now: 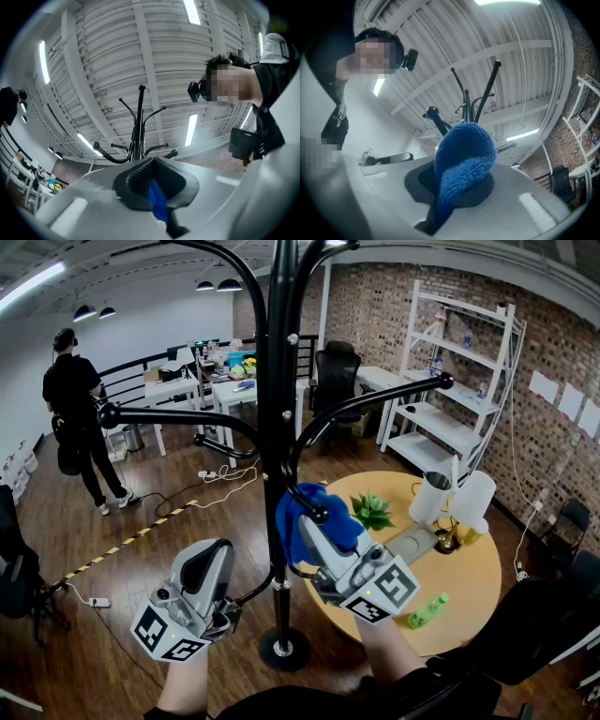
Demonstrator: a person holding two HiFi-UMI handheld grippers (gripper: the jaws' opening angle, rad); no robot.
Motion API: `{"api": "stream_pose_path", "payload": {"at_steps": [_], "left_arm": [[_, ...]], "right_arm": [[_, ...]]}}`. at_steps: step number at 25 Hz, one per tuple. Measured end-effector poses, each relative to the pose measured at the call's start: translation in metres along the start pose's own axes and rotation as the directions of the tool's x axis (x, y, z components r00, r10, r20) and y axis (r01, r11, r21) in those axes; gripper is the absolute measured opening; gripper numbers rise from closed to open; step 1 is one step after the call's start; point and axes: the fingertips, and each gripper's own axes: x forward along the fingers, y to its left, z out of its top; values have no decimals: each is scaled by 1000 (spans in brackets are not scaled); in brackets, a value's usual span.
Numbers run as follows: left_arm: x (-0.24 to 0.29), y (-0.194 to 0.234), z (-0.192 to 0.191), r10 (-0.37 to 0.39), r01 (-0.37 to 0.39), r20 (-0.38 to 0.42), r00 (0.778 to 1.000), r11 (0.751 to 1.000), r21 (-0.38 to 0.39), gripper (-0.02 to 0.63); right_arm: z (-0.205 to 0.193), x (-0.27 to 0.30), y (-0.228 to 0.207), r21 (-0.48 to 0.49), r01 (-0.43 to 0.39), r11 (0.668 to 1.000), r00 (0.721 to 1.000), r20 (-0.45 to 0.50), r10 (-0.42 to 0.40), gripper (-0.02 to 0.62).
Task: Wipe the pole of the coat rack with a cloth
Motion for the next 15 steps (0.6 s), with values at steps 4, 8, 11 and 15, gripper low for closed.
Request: {"api": "stream_pose_path", "payload": {"at_steps": [4,8,11,15], "left_arm": [[0,1,-1,-5,5,-8,1000,1000,15,-8],[-3,11,-4,8,-7,-38,999,999,37,-8],[-4,13,-10,7,-6,-48,999,1000,31,-8],[-10,18,-16,-1,2,-63,998,1000,5,-8]], "right_arm": [[-2,20,-10,-14,6,1000,1000,2,-6,15],[-9,42,-11,-66,26,998,1000,-10,-26,15],[-22,39,-8,-115,59,992,997,-52,-65,15],[-67,20,3,-86,101,991,979,-170,-115,15]]}}
